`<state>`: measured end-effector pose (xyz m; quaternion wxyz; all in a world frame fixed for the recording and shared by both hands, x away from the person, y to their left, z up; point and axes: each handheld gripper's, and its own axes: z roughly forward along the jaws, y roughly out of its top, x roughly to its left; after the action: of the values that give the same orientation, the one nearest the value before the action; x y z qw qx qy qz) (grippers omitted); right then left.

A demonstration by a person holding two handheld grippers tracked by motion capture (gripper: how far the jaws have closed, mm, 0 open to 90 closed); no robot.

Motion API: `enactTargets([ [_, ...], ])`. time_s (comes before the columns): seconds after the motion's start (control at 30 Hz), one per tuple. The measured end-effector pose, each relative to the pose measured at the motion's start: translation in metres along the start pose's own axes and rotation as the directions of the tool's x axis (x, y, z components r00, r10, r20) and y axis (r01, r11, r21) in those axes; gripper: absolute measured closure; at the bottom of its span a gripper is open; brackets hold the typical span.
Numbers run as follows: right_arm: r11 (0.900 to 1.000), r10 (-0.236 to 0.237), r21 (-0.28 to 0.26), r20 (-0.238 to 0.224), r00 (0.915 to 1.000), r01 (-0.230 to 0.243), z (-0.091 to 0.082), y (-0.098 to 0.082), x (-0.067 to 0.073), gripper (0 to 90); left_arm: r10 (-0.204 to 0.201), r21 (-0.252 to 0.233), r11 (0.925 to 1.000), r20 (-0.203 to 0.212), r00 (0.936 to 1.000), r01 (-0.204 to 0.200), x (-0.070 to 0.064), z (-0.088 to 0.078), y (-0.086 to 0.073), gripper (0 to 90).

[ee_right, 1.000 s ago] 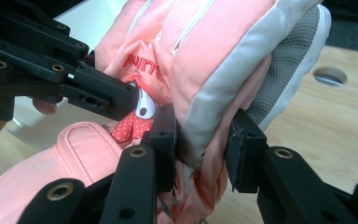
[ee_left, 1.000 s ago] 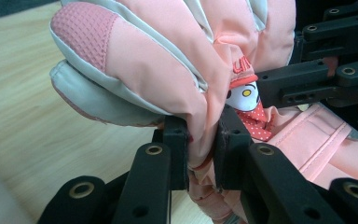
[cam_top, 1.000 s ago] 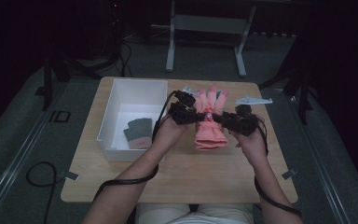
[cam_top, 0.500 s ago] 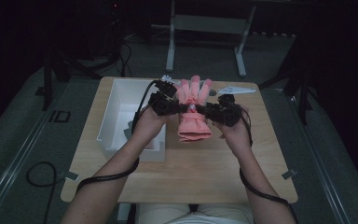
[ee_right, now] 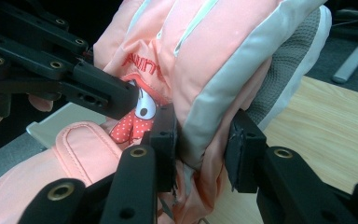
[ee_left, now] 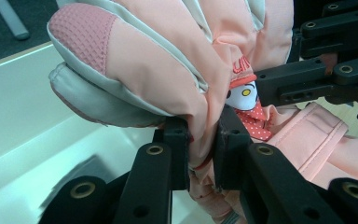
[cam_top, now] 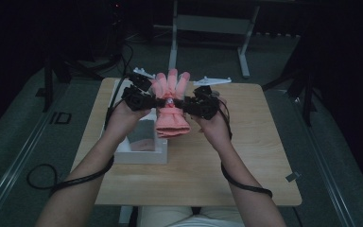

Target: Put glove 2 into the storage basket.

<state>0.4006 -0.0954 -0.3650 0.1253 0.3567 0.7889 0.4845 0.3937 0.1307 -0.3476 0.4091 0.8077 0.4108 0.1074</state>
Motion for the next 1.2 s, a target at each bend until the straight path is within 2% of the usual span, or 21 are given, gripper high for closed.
enactTargets([
  [0.2,1.0,-0.011,0.0,-0.034,0.9994,0.011,0.024,0.008,0.02,67.6,-0.007,0.01,0.9999,-0.037,0.9993,0.008,0.019,-0.02,-0.012,77.9],
  [0.33,1.0,-0.016,0.009,-0.056,0.9983,0.016,0.043,0.011,0.033,67.6,-0.021,0.04,0.9989,-0.061,0.9979,0.023,0.035,-0.031,-0.021,77.9],
  [0.57,0.999,-0.013,0.033,-0.082,0.9966,0.016,0.076,0.013,0.05,67.6,-0.046,0.066,0.9965,-0.092,0.9947,0.052,0.057,-0.04,-0.036,77.8],
  [0.73,0.999,-0.004,0.051,-0.087,0.9962,0.008,0.093,0.008,0.054,67.7,-0.069,0.08,0.9938,-0.091,0.9934,0.077,0.072,-0.034,-0.047,77.8],
  [0.87,0.997,0.01,0.082,-0.084,0.9964,-0.003,0.107,0.0,0.052,67.6,-0.089,0.099,0.9902,-0.096,0.9914,0.098,0.079,-0.023,-0.056,77.9],
  [1.07,0.988,0.034,0.153,-0.059,0.9977,-0.024,0.128,-0.01,0.05,67.7,-0.125,0.133,0.9816,-0.095,0.9876,0.137,0.092,-0.005,-0.069,77.9],
  [1.1,0.984,0.036,0.178,-0.052,0.998,-0.026,0.13,-0.01,0.05,67.7,-0.136,0.129,0.9808,-0.092,0.9865,0.147,0.093,-0.002,-0.07,77.9],
  [1.2,0.979,0.021,0.205,-0.028,0.9994,-0.015,0.134,-0.009,0.048,67.6,-0.135,0.141,0.9789,-0.091,0.9866,0.147,0.095,0.004,-0.071,77.9],
])
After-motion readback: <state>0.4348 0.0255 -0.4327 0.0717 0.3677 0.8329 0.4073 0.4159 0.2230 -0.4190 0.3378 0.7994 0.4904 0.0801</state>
